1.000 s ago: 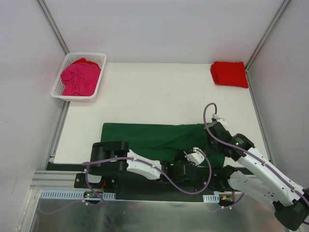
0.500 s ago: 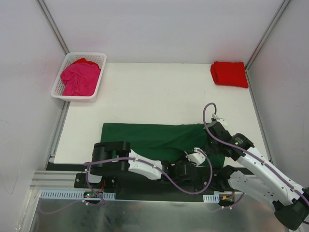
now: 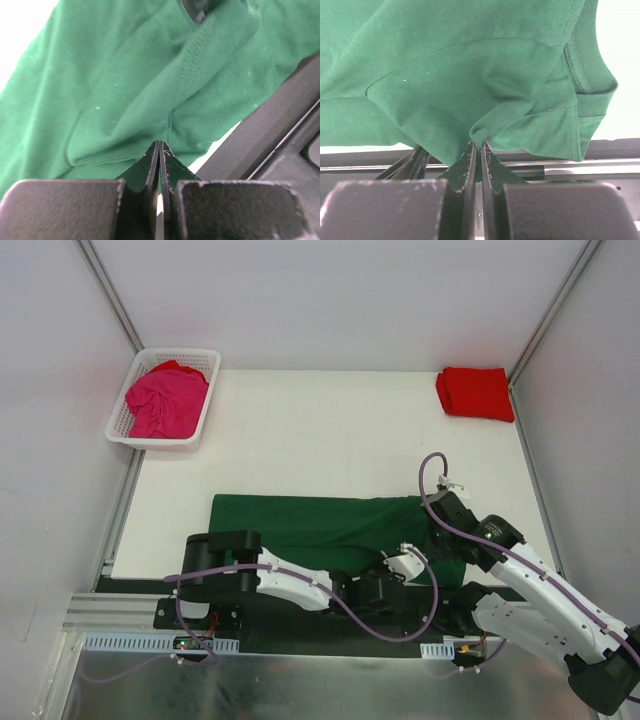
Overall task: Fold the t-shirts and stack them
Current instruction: Fold the other side of the tshirt into a rectangle
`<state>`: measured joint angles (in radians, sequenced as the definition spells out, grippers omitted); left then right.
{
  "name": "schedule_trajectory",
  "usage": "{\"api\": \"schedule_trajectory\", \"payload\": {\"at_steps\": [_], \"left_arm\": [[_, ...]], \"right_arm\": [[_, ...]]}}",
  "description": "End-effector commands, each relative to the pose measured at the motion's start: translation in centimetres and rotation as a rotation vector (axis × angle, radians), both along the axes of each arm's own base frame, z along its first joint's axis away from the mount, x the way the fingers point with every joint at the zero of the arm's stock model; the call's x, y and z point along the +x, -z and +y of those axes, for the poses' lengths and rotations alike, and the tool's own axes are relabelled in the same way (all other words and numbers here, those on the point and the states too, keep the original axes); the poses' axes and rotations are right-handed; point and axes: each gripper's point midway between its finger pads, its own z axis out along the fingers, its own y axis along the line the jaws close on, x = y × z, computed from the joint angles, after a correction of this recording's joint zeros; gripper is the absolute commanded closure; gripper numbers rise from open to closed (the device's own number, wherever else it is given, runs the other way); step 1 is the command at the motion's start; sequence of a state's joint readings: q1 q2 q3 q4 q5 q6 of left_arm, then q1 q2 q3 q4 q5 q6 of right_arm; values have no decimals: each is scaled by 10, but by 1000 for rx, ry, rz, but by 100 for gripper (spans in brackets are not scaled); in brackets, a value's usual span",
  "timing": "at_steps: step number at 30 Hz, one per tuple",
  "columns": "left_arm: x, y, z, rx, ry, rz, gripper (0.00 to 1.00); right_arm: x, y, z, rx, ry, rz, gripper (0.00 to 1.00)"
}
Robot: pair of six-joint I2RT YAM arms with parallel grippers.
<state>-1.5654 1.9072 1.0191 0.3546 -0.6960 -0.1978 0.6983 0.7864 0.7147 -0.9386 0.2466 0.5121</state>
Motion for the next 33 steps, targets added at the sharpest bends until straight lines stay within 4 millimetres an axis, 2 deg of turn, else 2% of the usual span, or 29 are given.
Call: {"api": "schedule_trajectory", "payload": {"at_steps": [1,7,10,13,14,16,18,25,33], "left_arm": [[4,-46,1,-89,-17,-50,100],[4,-54,8,-105,-17,-50,100],[3,-48,10,-96,-23,-41,100],[1,-38,7,-85,-23,-29,83],[0,-38,5,-89,-25,-29,71],[-1,-31,3,-78,-26,-27,64],[-2,-26,-1,-73,-28,-25,61],[-4,-15,-11,-59,-15,-21,61],[-5,-9,-13,-51,-12,-19,61]], "right_arm": [[2,-5,0,-5,-4,-14,96],[3,-4,0,-4,1,-15,96],[3,-4,0,-5,-1,-15,96],[2,-3,1,-3,-4,-13,96],[2,-3,0,-2,0,-15,96],[1,-3,-1,-5,-2,-15,96],[1,-2,-2,-8,0,-13,96],[0,-1,-2,-9,-2,-10,96],[-1,-1,-3,-9,-2,-10,96]]}}
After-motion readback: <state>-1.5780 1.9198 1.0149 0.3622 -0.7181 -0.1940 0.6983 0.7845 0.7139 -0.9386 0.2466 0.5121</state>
